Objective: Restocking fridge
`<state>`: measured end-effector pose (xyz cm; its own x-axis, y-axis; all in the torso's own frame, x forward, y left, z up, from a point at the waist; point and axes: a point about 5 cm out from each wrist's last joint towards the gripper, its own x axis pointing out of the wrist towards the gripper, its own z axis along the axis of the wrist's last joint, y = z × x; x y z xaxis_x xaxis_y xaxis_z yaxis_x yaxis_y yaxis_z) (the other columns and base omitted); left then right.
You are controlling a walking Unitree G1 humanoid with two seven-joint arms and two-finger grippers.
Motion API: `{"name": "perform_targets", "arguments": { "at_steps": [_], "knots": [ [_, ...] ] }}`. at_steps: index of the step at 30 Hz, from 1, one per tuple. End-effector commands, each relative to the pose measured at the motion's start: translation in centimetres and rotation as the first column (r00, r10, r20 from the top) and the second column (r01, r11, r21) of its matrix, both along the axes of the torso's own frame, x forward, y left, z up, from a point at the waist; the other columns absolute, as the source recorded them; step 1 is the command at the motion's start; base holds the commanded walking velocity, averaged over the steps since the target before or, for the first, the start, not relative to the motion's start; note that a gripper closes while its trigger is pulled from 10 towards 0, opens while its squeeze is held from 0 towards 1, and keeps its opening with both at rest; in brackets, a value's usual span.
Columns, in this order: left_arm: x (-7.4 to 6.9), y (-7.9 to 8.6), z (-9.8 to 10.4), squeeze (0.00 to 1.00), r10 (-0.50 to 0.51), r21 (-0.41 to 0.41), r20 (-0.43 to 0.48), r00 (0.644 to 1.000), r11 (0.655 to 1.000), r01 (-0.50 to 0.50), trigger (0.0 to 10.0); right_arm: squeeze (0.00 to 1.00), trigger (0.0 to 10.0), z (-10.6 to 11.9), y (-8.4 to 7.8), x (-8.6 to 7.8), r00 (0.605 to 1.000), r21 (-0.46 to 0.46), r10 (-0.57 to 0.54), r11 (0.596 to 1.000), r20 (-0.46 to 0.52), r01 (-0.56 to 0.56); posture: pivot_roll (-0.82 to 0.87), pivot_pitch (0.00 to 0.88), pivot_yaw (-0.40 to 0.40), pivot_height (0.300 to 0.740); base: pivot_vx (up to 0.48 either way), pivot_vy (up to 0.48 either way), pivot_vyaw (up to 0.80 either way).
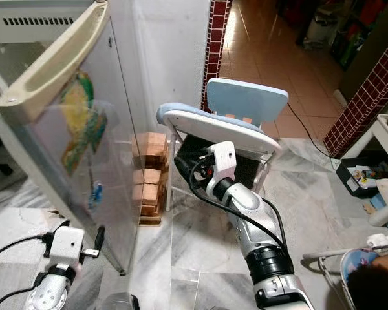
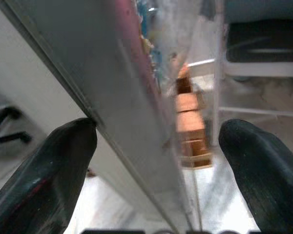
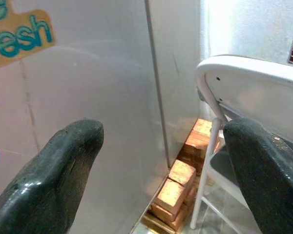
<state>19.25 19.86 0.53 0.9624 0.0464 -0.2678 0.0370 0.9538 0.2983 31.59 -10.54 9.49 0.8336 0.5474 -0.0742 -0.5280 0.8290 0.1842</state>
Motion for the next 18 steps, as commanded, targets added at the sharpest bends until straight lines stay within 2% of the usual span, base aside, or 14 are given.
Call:
{"name": "perform_targets", "arguments": {
  "at_steps": [1,2,3,6,9,12,17,18],
  "knots": [
    [0.7,1.7,0.7,0.0,0.06,0.035,0.032,0.998,0.997,-0.061,10.0,0.0,10.0,-0.3,0.0,-0.1,1.0,-0.005,-0.013,1.0,0.006,0.013,0.07,0.031,-0.026,0.735,0.0,0.0,0.0],
    [1.1,2.6,1.0,0.0,0.105,0.042,0.044,0.993,0.993,-0.107,10.0,0.0,10.0,-0.3,0.0,-0.1,1.0,-0.006,-0.015,1.0,0.01,0.015,0.07,0.031,-0.026,0.735,0.0,0.0,0.0],
    [1.5,4.4,1.5,0.0,0.171,0.058,0.065,0.983,0.983,-0.175,10.0,0.0,10.0,-0.3,0.0,-0.1,1.0,-0.006,-0.018,1.0,0.017,0.018,0.07,0.031,-0.025,0.735,0.0,0.0,0.0],
    [1.7,7.6,2.8,0.0,0.292,0.081,0.114,0.95,0.95,-0.302,10.0,0.0,10.0,-0.5,0.0,-0.2,0.999,-0.017,-0.014,1.0,0.029,0.015,0.07,0.032,-0.025,0.735,0.0,0.0,0.0],
    [1.0,9.3,3.3,0.0,0.366,0.117,0.143,0.92,0.917,-0.383,10.0,0.0,10.0,-0.6,-0.1,-0.2,0.999,-0.026,-0.012,1.0,0.034,0.013,0.08,0.034,-0.023,0.735,0.0,0.0,0.0],
    [0.3,8.9,3.1,0.0,0.368,0.12,0.139,0.92,0.915,-0.384,10.0,0.0,10.0,-0.8,-0.2,-0.2,0.999,-0.029,-0.019,0.999,0.033,0.02,0.08,0.037,-0.023,0.735,0.0,0.0,0.0],
    [-0.3,5.8,2.5,0.0,0.279,0.094,0.13,0.952,0.952,-0.292,10.0,0.0,10.0,-1.1,-0.3,-0.4,0.999,-0.04,-0.021,0.999,0.032,0.022,0.08,0.039,-0.026,0.735,0.0,0.0,0.0],
    [-0.3,4.8,2.5,0.0,0.262,0.069,0.133,0.956,0.96,-0.272,10.0,0.0,10.0,-1.2,-0.4,-0.4,0.999,-0.045,-0.021,0.999,0.034,0.023,0.08,0.04,-0.028,0.735,0.0,0.0,0.0]
  ]
}}
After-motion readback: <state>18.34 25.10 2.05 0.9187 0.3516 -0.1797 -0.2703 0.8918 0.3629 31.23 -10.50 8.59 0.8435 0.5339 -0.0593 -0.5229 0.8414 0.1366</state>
